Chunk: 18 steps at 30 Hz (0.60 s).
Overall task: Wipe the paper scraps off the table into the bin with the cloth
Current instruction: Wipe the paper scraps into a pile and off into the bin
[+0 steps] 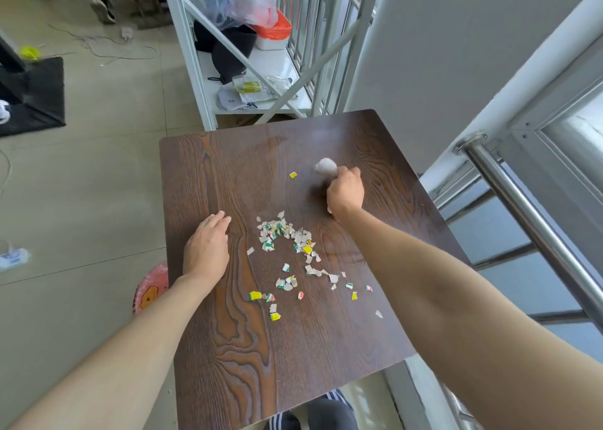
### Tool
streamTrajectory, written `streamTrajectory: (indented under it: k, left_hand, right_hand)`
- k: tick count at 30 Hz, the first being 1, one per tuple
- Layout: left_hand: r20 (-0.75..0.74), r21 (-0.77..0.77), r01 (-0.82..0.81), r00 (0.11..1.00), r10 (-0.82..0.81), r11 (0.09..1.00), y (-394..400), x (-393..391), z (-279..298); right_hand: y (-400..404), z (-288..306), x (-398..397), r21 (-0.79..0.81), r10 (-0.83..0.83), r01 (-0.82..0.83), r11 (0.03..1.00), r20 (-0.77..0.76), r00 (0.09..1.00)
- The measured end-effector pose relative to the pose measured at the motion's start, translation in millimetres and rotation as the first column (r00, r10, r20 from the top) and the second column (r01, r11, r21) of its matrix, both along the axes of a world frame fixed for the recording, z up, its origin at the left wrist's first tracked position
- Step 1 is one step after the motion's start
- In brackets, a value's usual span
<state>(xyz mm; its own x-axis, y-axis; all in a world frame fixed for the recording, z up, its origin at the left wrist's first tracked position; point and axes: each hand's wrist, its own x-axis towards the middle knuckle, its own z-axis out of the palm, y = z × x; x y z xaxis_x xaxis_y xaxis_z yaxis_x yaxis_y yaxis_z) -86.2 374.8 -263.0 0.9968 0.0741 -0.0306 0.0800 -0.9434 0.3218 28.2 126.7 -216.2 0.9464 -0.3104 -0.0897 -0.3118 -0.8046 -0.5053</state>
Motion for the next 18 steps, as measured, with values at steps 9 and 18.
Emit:
streamTrajectory:
  k: [9,18]
  left_hand:
    - [0.038,-0.006,0.031,0.999,-0.031,0.999,4,0,-10]
    - [0.002,-0.046,0.04,0.999,-0.04,0.998,6,-1,-3]
  right_hand:
    - [53,-23,29,-0.091,0.261,-0.269,0.959,-0.092,0.961]
    - [37,-30,-39,-0.161,0.625,-0.628,0.761,-0.076,0.777]
